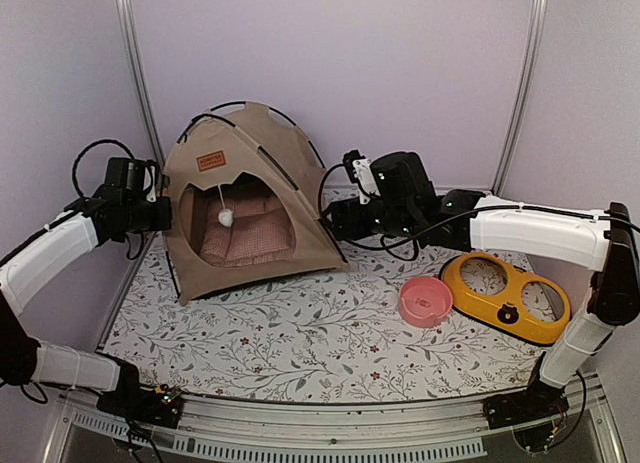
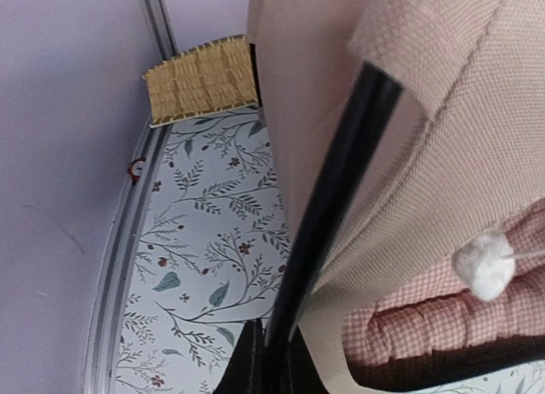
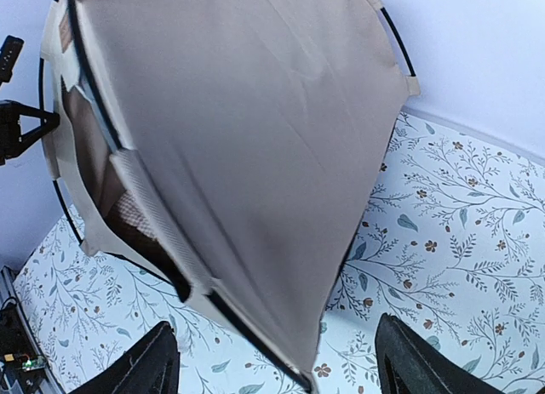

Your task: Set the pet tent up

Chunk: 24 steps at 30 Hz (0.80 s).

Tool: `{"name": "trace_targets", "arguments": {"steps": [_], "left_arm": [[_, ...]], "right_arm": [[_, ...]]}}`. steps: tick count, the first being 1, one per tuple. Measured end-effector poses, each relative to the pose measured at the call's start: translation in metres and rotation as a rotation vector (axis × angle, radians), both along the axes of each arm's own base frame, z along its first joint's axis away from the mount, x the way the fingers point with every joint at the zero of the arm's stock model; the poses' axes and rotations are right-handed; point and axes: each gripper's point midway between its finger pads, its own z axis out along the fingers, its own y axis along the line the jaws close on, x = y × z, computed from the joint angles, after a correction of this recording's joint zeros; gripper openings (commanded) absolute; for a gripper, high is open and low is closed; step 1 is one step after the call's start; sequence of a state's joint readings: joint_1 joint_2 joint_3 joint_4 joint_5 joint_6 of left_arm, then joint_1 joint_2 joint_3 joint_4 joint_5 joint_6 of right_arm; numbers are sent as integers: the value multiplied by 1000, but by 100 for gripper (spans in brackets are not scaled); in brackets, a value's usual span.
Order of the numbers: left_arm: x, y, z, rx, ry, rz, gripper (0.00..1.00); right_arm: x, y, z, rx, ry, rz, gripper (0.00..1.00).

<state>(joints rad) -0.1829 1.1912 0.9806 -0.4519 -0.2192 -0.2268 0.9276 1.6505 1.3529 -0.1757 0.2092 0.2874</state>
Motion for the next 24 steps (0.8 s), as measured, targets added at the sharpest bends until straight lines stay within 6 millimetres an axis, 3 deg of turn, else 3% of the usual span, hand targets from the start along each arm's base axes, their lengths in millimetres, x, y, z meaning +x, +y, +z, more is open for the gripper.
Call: {"name": "trace_targets", "arguments": {"steps": [3,6,16,18,21,24], "left_arm": [[1,16,2,36,-5,46,0],[2,16,5,54,-13,38,1],[9,-12,26,4,-90,-131,8],[12,-16,26,-2,-91,-148,14],[15,-21,22,-23,-85,-164,34],[17,-26,19,-51,-76,-180,41]], "right_arm": [[3,-5,-5,-7,7,-12,81],[4,-7,-7,-9,12,-16,82],[8,-14,-15,-18,29,-32,88],[8,-20,-21,-30,39,-41,90],[7,-30,-30,-44,57,-53,92],[6,-41,-36,-52,78,-69,94]]}}
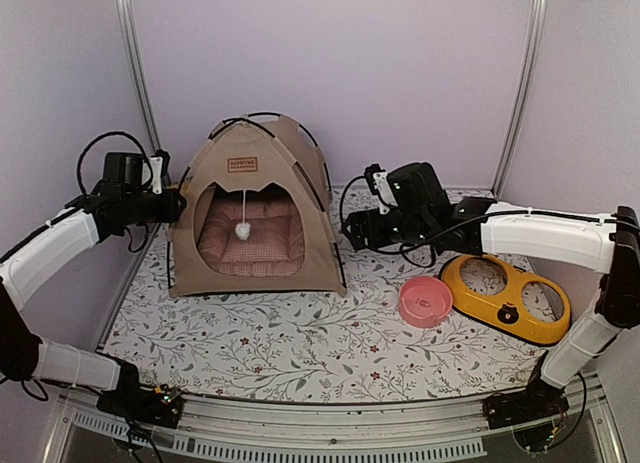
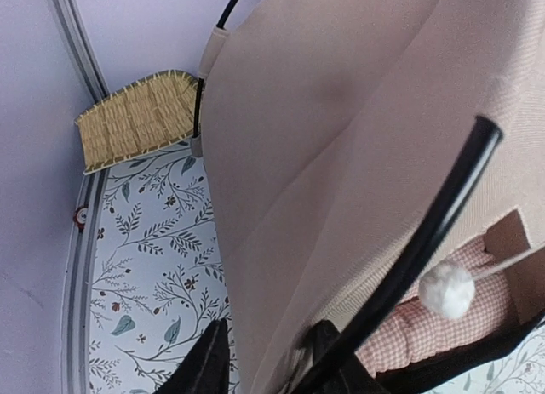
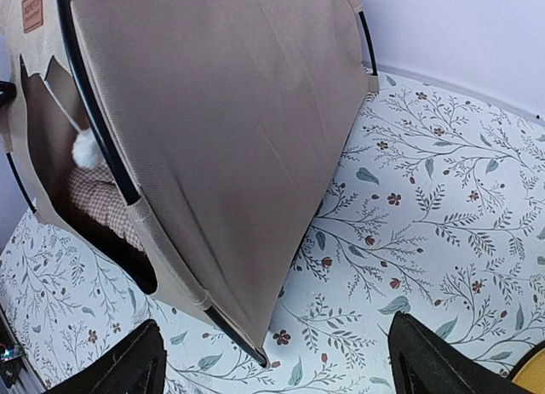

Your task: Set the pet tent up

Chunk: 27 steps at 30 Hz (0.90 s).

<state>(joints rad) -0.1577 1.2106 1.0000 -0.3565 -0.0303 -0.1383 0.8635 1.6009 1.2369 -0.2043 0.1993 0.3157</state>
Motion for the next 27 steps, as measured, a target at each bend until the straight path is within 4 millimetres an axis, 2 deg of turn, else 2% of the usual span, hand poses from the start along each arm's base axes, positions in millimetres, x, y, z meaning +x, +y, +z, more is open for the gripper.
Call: {"name": "trace_targets", "arguments": {"steps": [2,7,12,20,27], "left_arm": [[0,-3,0,-17,0,-5,49],[0,-9,8,-56,-25,-14,78],[-10,-12,32,-85,-96,-31,99],[-35,-22,83,-132,-260,-95,99],[-62,-62,116,-164,-369,-262,99]], "right_arm": [[0,-5,1,3,6,-11,95],[-3,-17,2,14,7,-28,98],[-1,-24,-1,22,23,-43,99],[6,-40,4,58,33,-92,99],[17,-89,-6,102,79,-225,99]]}}
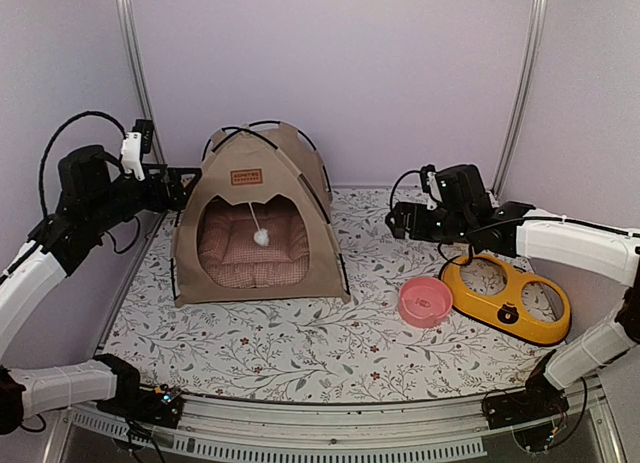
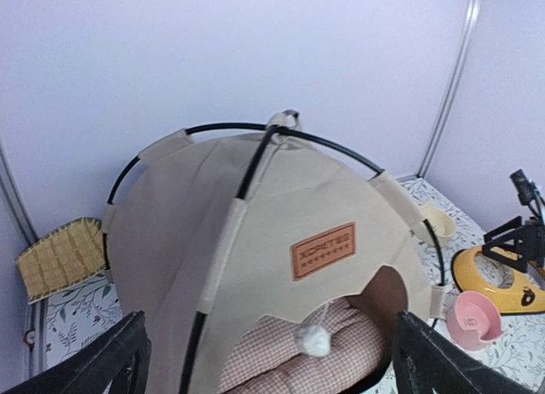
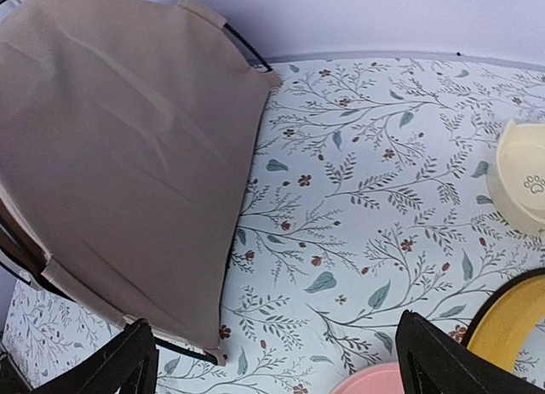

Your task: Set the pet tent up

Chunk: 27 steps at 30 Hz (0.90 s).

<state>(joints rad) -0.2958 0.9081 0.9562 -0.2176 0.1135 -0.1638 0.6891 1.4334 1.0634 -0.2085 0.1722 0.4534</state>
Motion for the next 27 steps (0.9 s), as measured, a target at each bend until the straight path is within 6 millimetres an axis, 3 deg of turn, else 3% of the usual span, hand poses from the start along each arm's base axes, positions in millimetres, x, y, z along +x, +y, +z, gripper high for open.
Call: {"name": "trace_targets", "arguments": {"steps": [8,16,20,27], "left_arm": [[-24,-63,15,-18,-68,-217,99],[-36,-125,-4,-4,-42,-373,99],[-39,-139,-12,3,-31,-401,99],[-44,-151,-16,6,-30,-424,99]], "right_arm": [[4,-79,-42,96,130,-233,99],[-11,-155,-112,182,300,-459,99],[-2,-164,-122,201,313,-486,99],[17,-152,-158,165,395,-438,99]]}}
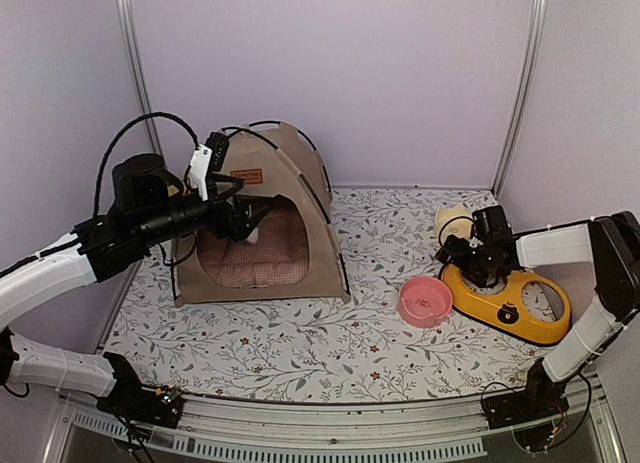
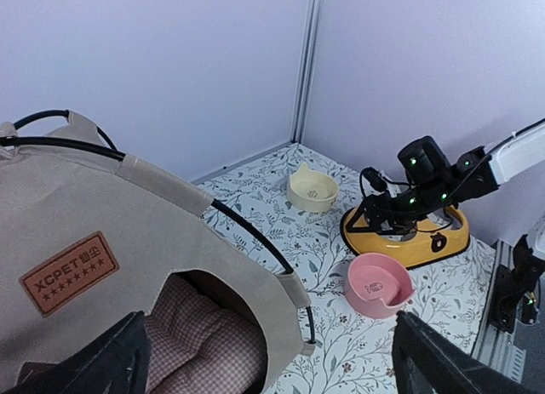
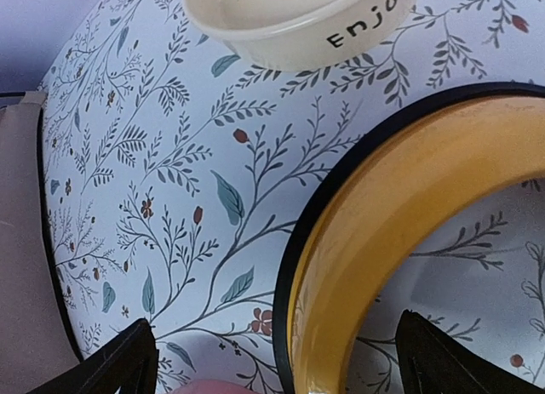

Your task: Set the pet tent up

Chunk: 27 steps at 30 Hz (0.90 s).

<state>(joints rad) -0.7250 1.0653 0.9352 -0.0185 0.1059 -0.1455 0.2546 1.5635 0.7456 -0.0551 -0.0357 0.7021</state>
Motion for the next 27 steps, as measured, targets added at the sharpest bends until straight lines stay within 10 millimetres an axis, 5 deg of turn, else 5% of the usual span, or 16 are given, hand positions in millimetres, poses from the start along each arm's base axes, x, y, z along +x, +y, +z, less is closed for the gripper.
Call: {"name": "trace_targets", "arguments": {"steps": [9,14,20,27], "left_arm": [[-3,-3,-15,21,18,4,99],[-2,-4,-17,23,19,5,99],[1,-8,-22,31,27,3,99],[1,-9,-22,31,27,4,99]], "right_arm": [[16,42,-13,55,26,149,99],[19,101,-15,26,26,310,99],[2,167,-15,8,30,484,99],[-18,201,-10,29,50,585,99]]}}
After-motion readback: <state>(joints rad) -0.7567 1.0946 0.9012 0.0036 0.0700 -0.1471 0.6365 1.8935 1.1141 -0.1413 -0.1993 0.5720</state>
